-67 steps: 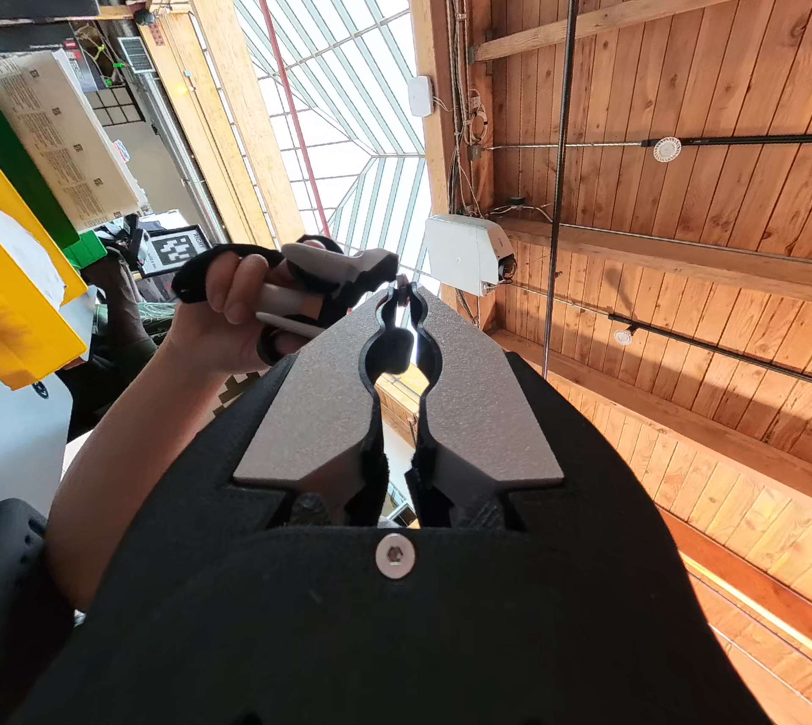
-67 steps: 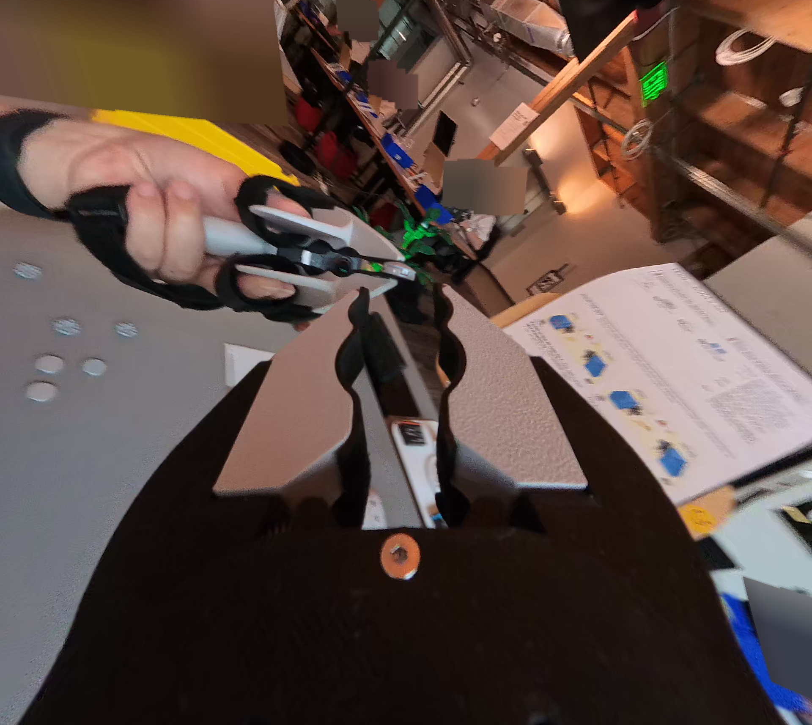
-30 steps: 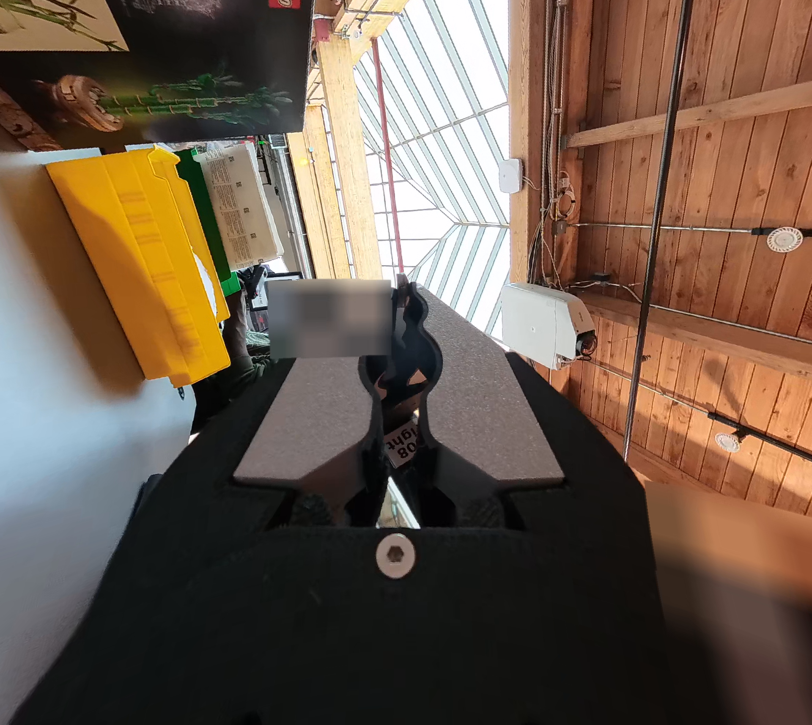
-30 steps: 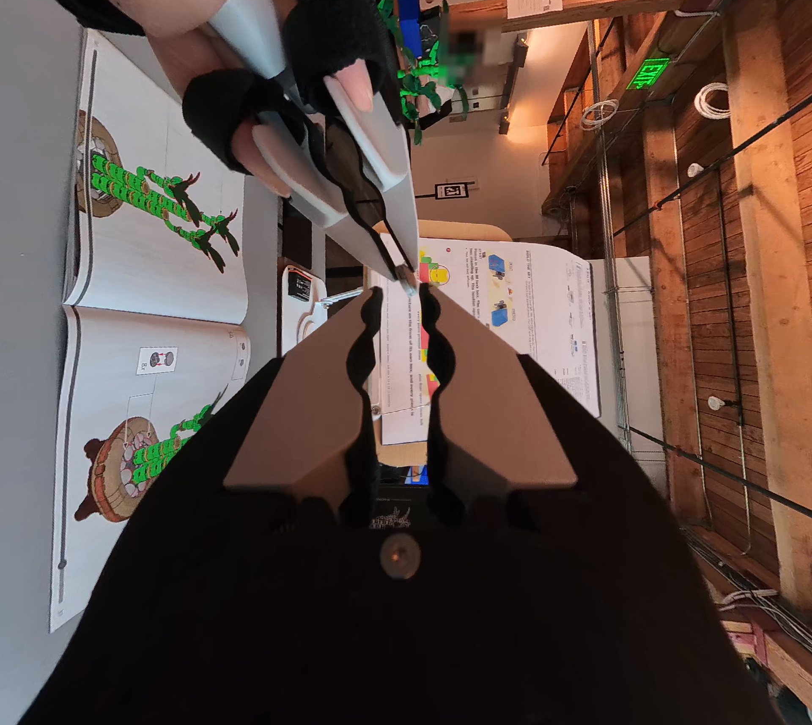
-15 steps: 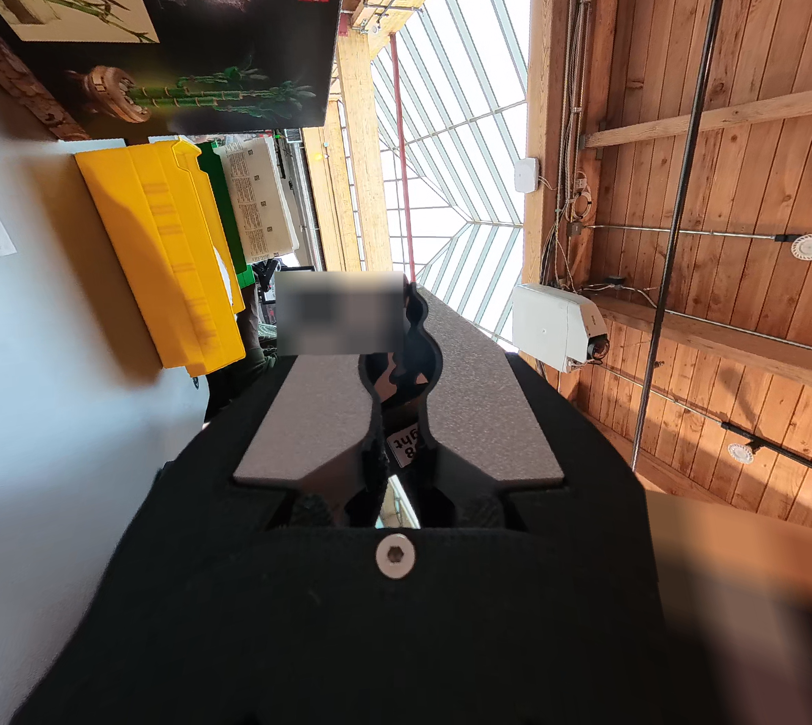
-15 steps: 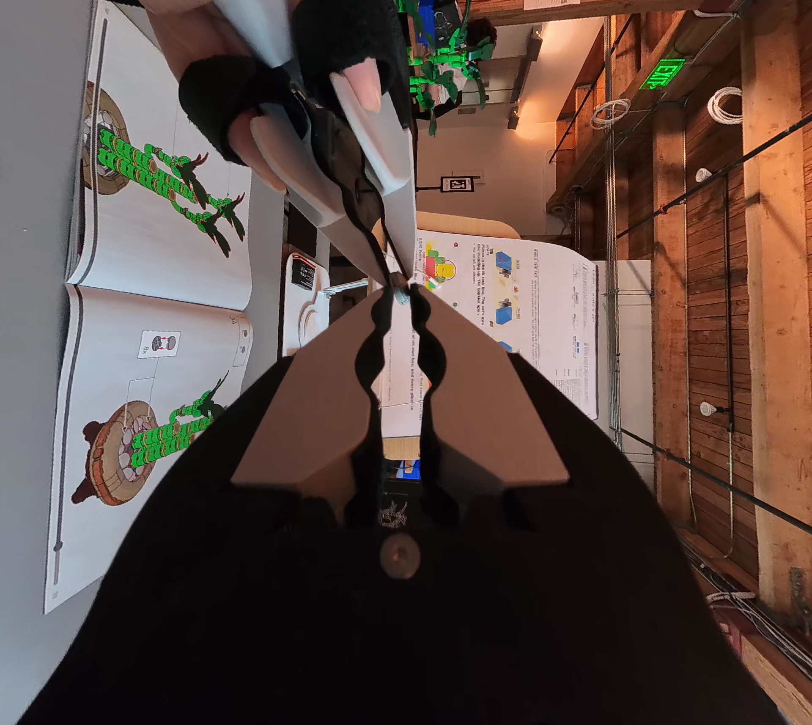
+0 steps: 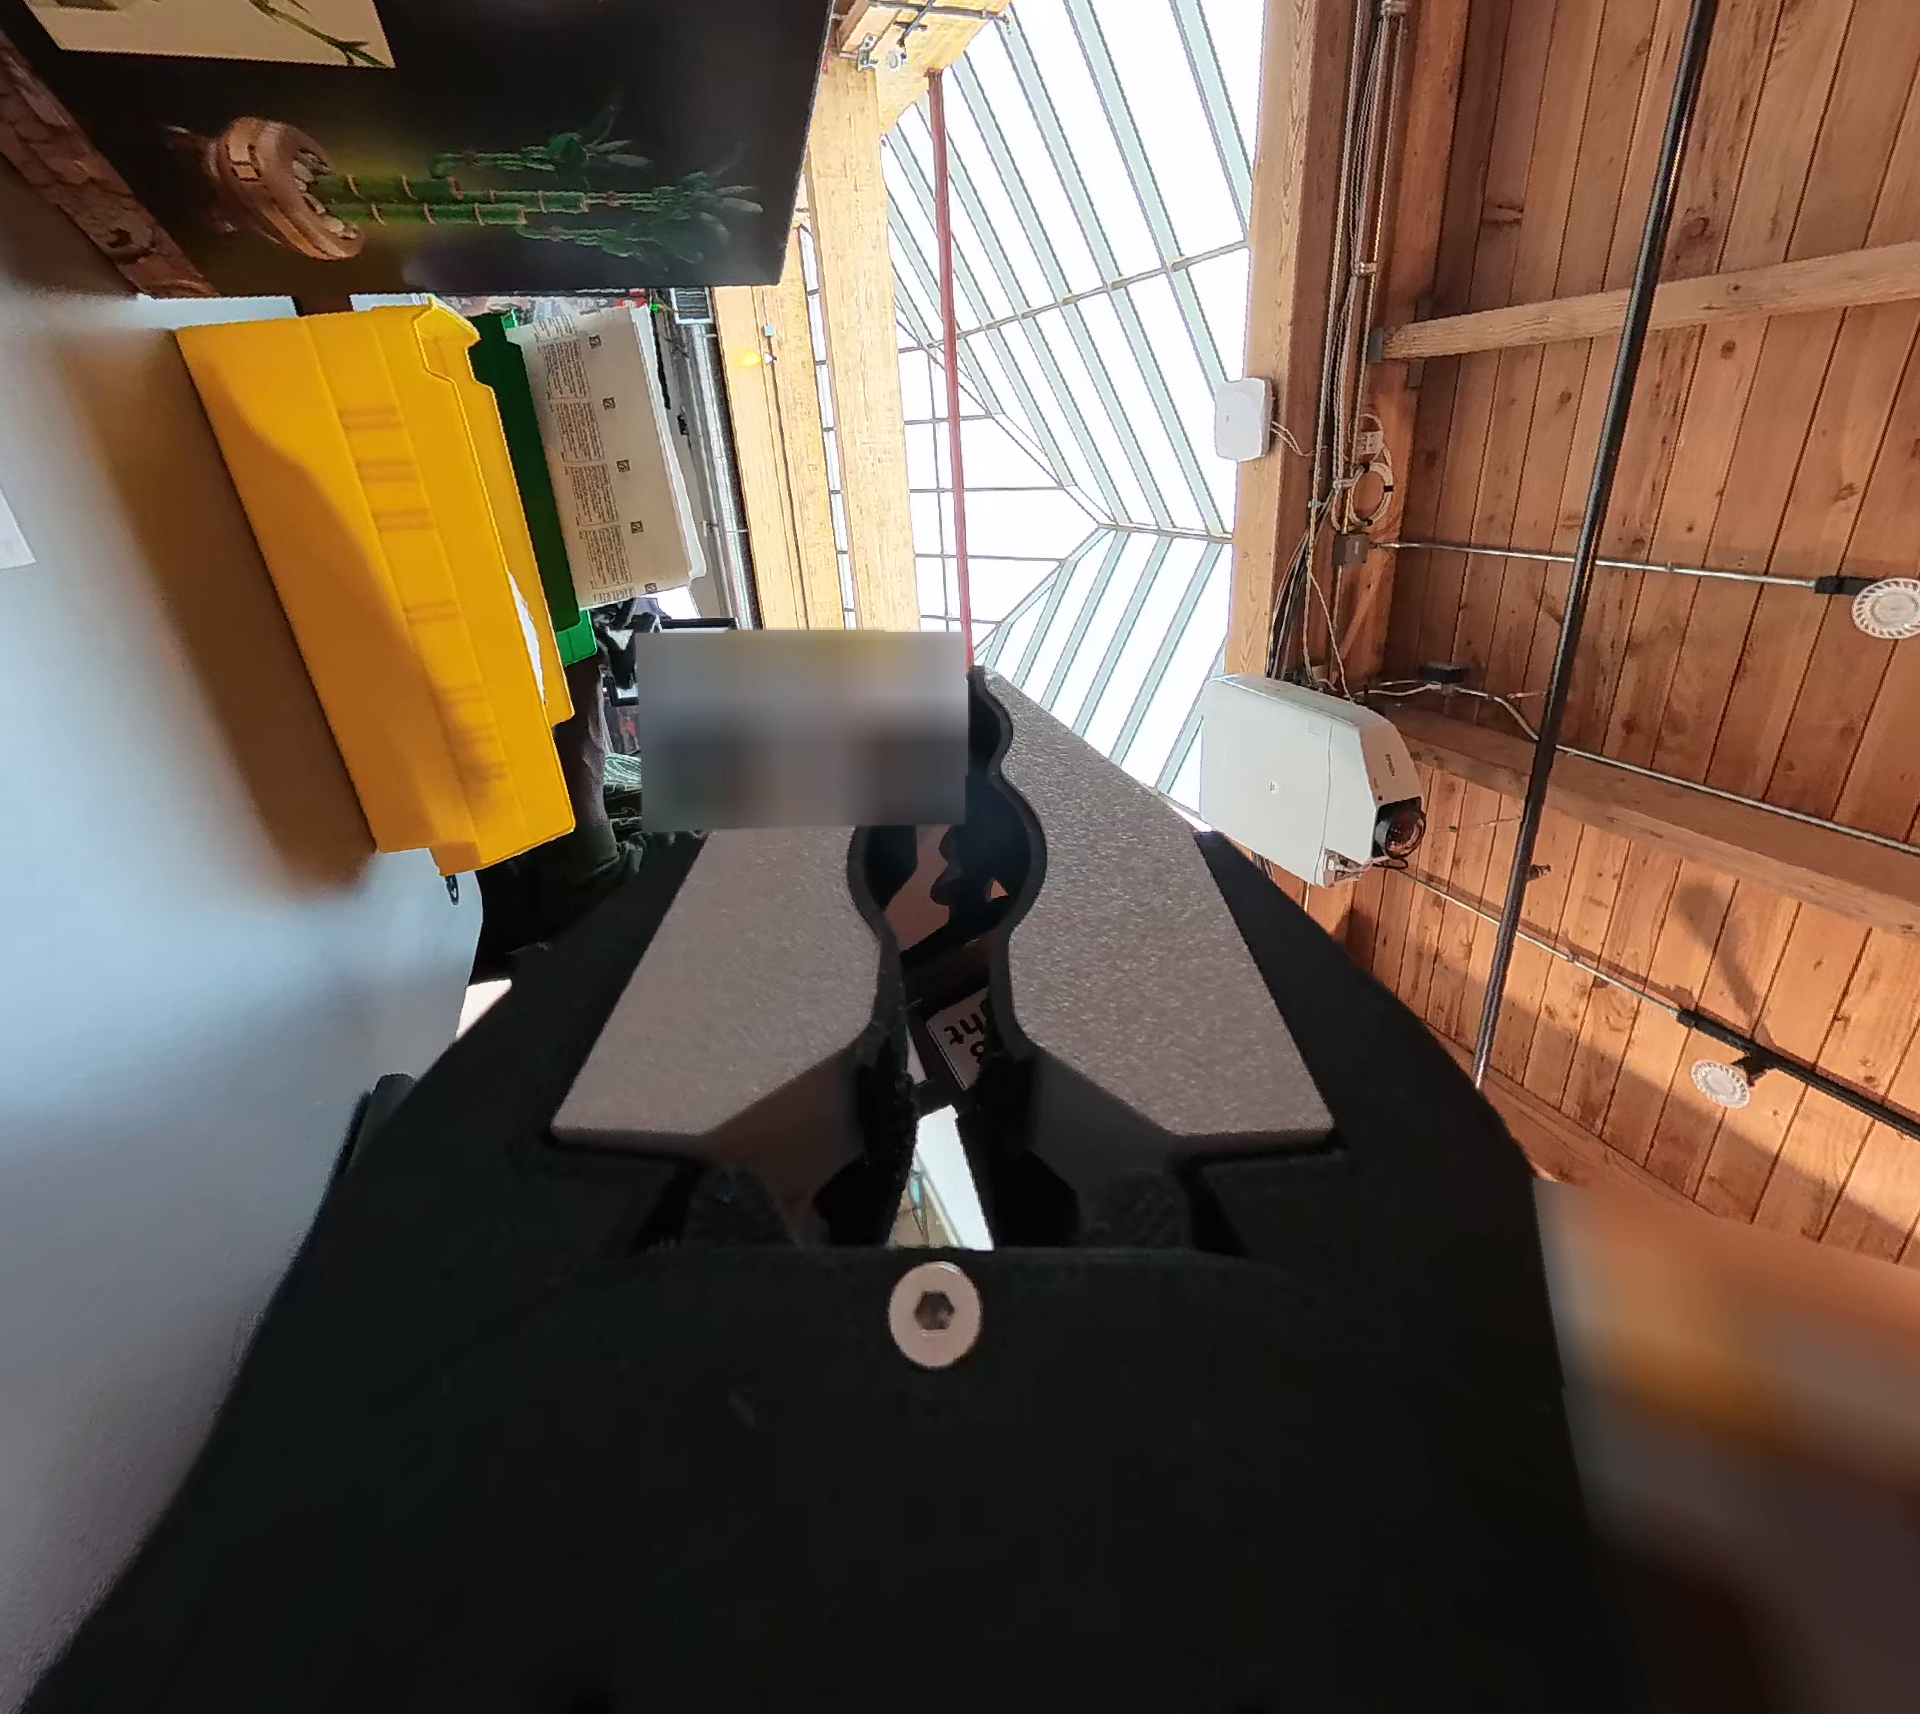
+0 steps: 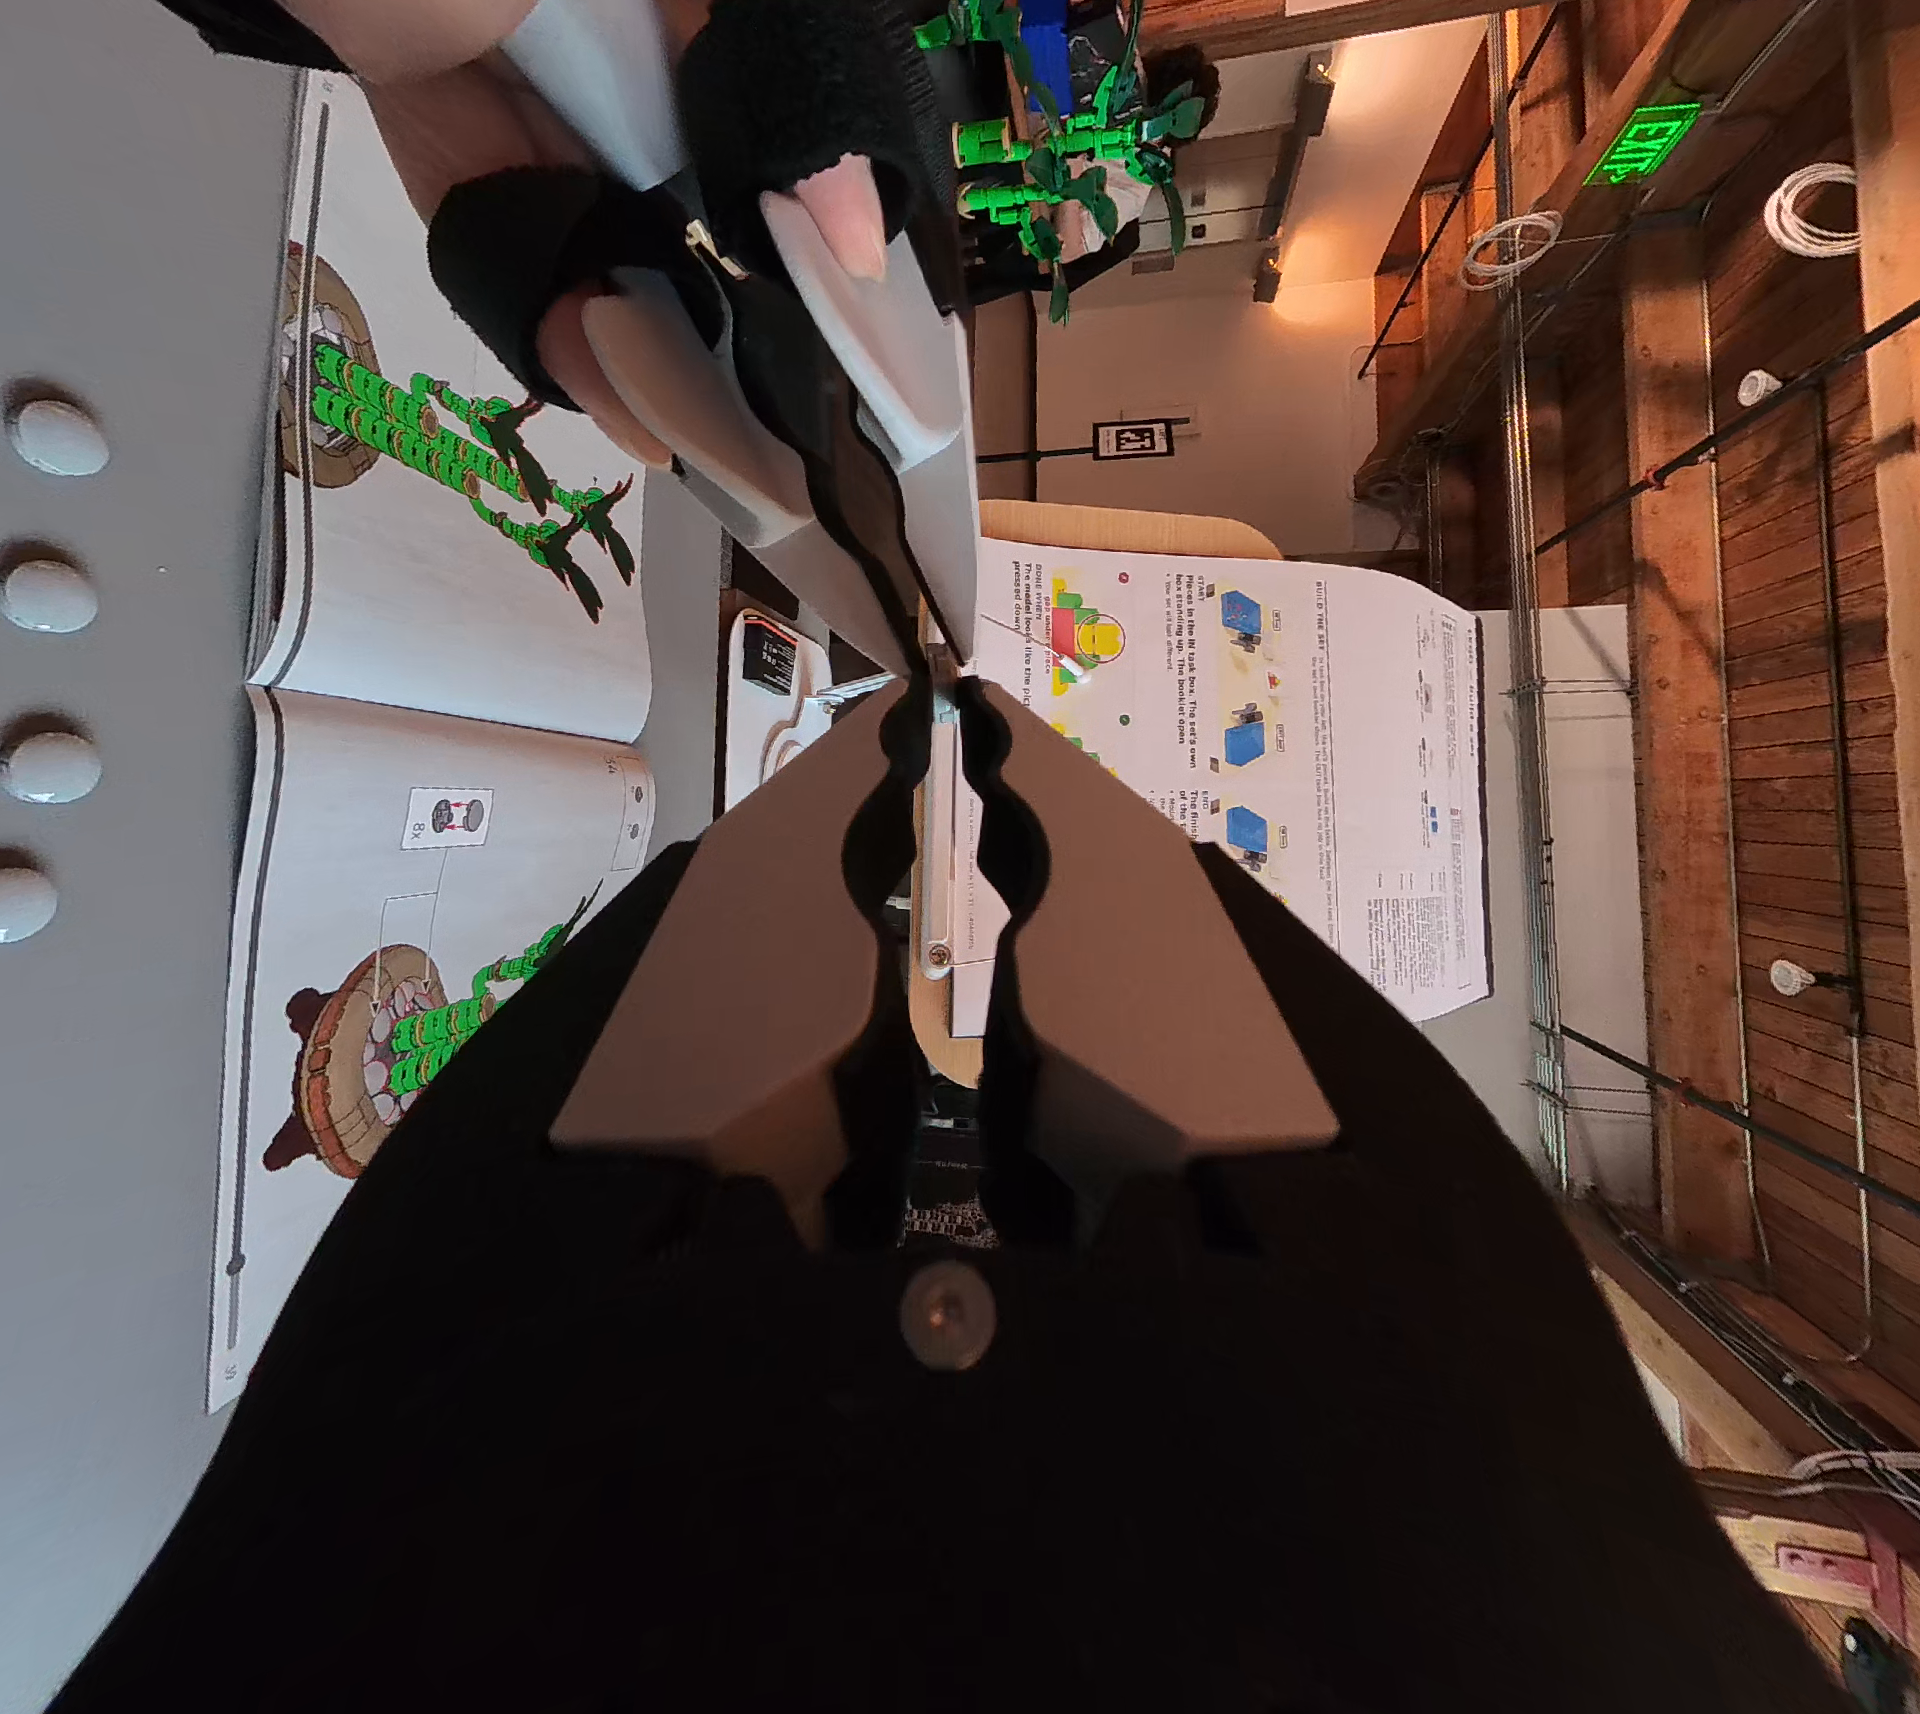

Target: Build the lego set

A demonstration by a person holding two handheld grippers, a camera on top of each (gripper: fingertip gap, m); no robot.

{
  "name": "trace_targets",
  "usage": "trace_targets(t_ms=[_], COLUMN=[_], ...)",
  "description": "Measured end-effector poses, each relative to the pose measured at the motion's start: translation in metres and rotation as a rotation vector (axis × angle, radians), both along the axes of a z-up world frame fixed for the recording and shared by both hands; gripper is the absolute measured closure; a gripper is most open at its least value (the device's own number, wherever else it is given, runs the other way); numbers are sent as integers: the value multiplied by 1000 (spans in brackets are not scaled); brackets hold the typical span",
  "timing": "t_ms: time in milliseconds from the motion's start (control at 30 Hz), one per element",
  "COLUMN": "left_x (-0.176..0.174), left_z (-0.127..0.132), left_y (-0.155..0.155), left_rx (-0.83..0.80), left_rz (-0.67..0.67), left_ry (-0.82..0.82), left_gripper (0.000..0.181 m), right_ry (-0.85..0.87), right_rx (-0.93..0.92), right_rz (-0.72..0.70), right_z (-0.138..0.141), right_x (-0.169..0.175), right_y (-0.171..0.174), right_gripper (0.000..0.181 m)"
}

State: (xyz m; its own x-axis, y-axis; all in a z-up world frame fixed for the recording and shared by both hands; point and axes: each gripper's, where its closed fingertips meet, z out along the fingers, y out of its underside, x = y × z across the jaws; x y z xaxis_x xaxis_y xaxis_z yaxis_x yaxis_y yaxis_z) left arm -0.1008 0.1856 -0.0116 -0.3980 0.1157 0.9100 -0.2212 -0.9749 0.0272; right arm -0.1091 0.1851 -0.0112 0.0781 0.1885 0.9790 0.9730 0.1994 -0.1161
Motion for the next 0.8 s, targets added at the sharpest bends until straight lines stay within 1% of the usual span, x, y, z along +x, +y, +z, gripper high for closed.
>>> trace_targets(t_ms=[67,133,167,233,300,333,433,467,500,533,567,600,667,733,800], left_x=[0,-1,-1,-2,-3,-6,-17,-20,-23,-25,-28,-29,-31,-30,-30], left_z=[0,3,4,7,6,9,24,26,27,26,25,23,17,13,12], left_y=[0,0,-1,-1,2,5,8,9,12,17,22,26,31,26,20], left_rx=[-2,12,38,126,265,350,628,718,797,866,925,976,1047,1080,1057], left_rz=[-2,-5,-8,-17,2,37,120,137,165,199,231,253,262,221,169], left_ry=[-7,-23,-25,-30,9,21,45,69,102,135,167,200,259,265,244], left_gripper=[179,178,178,179,177,177,177,177,176,176,176,175,173,172,170], right_ry=[14,73,130,304,503,580,699,722,736,731,703,654,541,439,389], right_rx=[-1,-17,-47,-136,-319,-399,-587,-688,-808,-882,-891,-897,-903,-901,-892], right_rz=[4,22,26,39,0,-17,-13,-2,-17,-60,-108,-121,-97,-52,-21], right_z=[1,4,4,7,-2,-8,-29,-41,-57,-72,-84,-96,-115,-130,-139], right_x=[0,0,1,3,10,15,20,18,18,22,29,33,33,28,19], right_y=[0,0,1,1,3,4,1,-4,-10,-12,-8,-6,-6,-10,-9], right_gripper=[177,177,177,177,177,177,177,177,177,177,177,177,177,177,177])
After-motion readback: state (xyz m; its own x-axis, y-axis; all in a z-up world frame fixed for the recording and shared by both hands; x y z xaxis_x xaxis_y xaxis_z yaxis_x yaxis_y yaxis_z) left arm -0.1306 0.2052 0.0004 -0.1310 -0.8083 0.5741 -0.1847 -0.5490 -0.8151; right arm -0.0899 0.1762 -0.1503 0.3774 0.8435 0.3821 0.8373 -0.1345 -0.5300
